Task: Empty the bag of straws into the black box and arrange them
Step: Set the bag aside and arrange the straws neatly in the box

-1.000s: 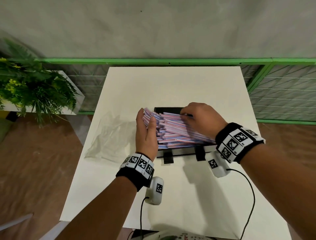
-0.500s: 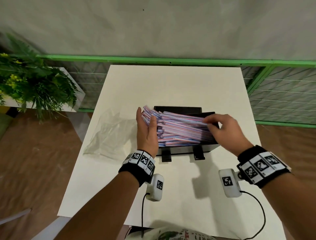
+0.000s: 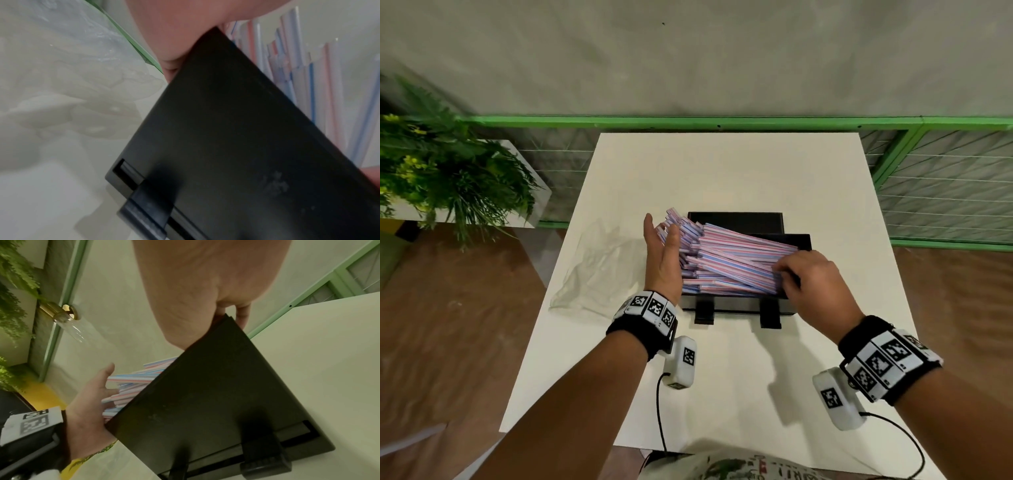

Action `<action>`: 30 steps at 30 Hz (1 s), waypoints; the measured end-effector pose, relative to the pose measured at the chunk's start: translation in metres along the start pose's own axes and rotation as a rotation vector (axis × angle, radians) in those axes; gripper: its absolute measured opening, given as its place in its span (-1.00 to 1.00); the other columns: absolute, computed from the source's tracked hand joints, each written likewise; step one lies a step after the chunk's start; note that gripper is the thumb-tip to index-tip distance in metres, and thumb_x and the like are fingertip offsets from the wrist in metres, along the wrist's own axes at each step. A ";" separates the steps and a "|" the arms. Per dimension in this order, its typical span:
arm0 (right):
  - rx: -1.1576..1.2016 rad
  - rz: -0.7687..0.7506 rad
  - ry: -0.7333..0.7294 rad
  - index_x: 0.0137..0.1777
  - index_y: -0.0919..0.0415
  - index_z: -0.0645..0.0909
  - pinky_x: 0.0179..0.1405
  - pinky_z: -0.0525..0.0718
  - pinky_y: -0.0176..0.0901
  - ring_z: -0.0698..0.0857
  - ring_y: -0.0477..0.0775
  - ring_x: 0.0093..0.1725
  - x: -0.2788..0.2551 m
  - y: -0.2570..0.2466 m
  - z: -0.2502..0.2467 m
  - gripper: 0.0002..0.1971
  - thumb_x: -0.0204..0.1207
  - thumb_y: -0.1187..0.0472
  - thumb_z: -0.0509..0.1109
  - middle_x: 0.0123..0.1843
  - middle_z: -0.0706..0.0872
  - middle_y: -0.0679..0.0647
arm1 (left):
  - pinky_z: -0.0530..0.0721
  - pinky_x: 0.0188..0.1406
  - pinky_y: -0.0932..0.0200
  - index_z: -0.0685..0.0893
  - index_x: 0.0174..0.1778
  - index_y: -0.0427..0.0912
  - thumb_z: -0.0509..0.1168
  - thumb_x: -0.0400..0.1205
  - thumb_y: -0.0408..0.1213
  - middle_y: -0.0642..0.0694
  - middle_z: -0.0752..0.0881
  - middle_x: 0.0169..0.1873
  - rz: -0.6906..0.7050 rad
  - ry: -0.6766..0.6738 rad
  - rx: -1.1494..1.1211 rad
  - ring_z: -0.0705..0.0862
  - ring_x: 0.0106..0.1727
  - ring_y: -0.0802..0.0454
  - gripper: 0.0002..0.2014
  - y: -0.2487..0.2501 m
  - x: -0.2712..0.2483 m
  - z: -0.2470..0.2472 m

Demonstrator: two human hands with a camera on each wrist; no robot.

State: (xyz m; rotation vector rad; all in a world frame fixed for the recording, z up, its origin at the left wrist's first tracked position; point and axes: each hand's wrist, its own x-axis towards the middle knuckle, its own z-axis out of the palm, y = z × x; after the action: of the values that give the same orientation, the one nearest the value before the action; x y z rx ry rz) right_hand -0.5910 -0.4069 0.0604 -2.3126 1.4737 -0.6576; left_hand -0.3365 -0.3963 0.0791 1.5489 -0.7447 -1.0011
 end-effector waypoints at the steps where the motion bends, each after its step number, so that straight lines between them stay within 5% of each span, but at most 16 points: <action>1: -0.024 0.008 0.045 -0.06 0.13 0.74 -0.02 0.65 0.20 0.69 0.26 -0.06 -0.001 -0.004 -0.004 -0.82 0.45 0.35 0.35 -0.11 0.78 0.02 | 0.26 0.51 0.18 -0.01 0.81 0.03 0.12 0.72 0.19 -0.06 0.21 0.75 -0.006 0.010 -0.036 0.29 0.55 0.19 -0.23 0.002 0.000 -0.001; 3: -0.080 -0.038 0.141 -0.10 0.14 0.73 0.00 0.55 0.11 0.65 0.22 -0.10 -0.004 -0.016 -0.018 -0.84 0.42 0.30 0.32 -0.17 0.74 -0.01 | 0.28 0.66 0.00 0.00 0.81 0.02 0.14 0.58 0.29 -0.07 0.18 0.76 0.032 0.058 -0.072 0.30 0.60 0.16 -0.10 0.009 0.002 -0.011; 5: -0.027 -0.176 0.109 -0.12 0.20 0.71 -0.05 0.55 0.09 0.64 0.22 -0.15 -0.007 -0.032 -0.027 -0.86 0.41 0.28 0.33 -0.21 0.70 0.02 | 0.23 0.74 -0.15 0.01 0.81 -0.07 0.15 0.58 0.38 -0.09 0.13 0.78 0.280 0.060 0.135 0.25 0.69 0.10 -0.03 0.021 0.004 -0.026; 8: 0.009 -0.289 -0.202 0.14 0.22 0.70 0.04 0.67 0.06 0.70 0.19 0.01 -0.009 -0.055 -0.020 -0.70 0.44 0.19 0.35 -0.01 0.74 0.09 | 0.07 0.78 -0.27 0.01 0.80 -0.20 0.25 0.55 0.42 -0.17 0.05 0.80 0.845 -0.246 0.756 0.04 0.82 -0.11 0.08 0.053 0.006 -0.036; 10: -0.036 -0.245 -0.347 0.31 0.21 0.63 0.11 0.68 0.06 0.69 0.18 0.13 -0.007 -0.065 -0.009 -0.56 0.43 0.10 0.37 0.12 0.72 0.11 | -0.01 0.75 -0.38 -0.02 0.81 -0.10 0.27 0.40 0.60 -0.15 0.04 0.81 0.979 -0.551 1.199 -0.03 0.83 -0.16 0.23 0.070 0.006 -0.021; 12: -0.053 -0.190 -0.404 0.32 0.22 0.61 0.03 0.68 0.05 0.68 0.21 0.10 -0.003 -0.073 -0.003 -0.52 0.40 0.06 0.39 0.10 0.70 0.13 | -0.12 0.72 -0.47 -0.12 0.80 -0.01 0.24 0.26 0.70 -0.20 0.05 0.80 0.968 -0.776 1.532 -0.03 0.82 -0.23 0.35 0.073 0.008 -0.001; 15: -0.087 -0.095 -0.488 0.30 0.21 0.60 -0.04 0.62 0.00 0.69 0.23 0.05 0.005 -0.081 0.001 -0.51 0.38 0.04 0.43 0.08 0.70 0.15 | -0.19 0.68 -0.54 -0.22 0.79 0.02 0.36 0.17 0.65 -0.32 0.08 0.78 0.864 -0.928 1.811 0.11 0.77 -0.34 0.44 0.063 0.016 0.014; 19: -0.138 -0.040 -0.559 0.22 0.18 0.60 -0.13 0.64 0.00 0.70 0.25 -0.02 0.010 -0.085 0.009 -0.55 0.35 0.01 0.38 0.10 0.70 0.15 | 0.01 0.67 -0.52 -0.10 0.80 -0.09 0.45 0.15 0.56 -0.30 0.36 0.61 0.917 -0.914 1.909 0.46 0.51 -0.31 0.44 0.054 0.023 0.021; 23: -0.137 0.003 -0.630 0.26 0.17 0.60 -0.26 0.51 -0.14 0.72 0.23 -0.07 0.017 -0.087 0.013 -0.49 0.29 0.04 0.40 0.08 0.75 0.13 | 0.19 0.63 -0.46 -0.04 0.79 -0.19 0.49 0.21 0.46 -0.29 0.44 0.51 0.964 -0.896 1.938 0.51 0.42 -0.29 0.39 0.049 0.019 0.022; 30: -0.181 0.031 -0.706 0.21 0.12 0.61 -0.18 0.49 -0.13 0.73 0.24 0.01 0.034 -0.096 0.023 -0.37 0.13 -0.16 0.34 0.12 0.75 0.09 | 0.07 0.65 -0.55 -0.03 0.78 -0.23 0.47 0.24 0.45 -0.30 0.46 0.45 0.997 -0.839 1.994 0.53 0.37 -0.31 0.36 0.050 0.013 0.023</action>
State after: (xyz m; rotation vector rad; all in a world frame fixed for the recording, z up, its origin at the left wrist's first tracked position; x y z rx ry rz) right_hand -0.4933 -0.3969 0.0957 -2.2819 1.2440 0.3054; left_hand -0.3488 -0.4283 0.1240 1.5204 -3.2860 0.3225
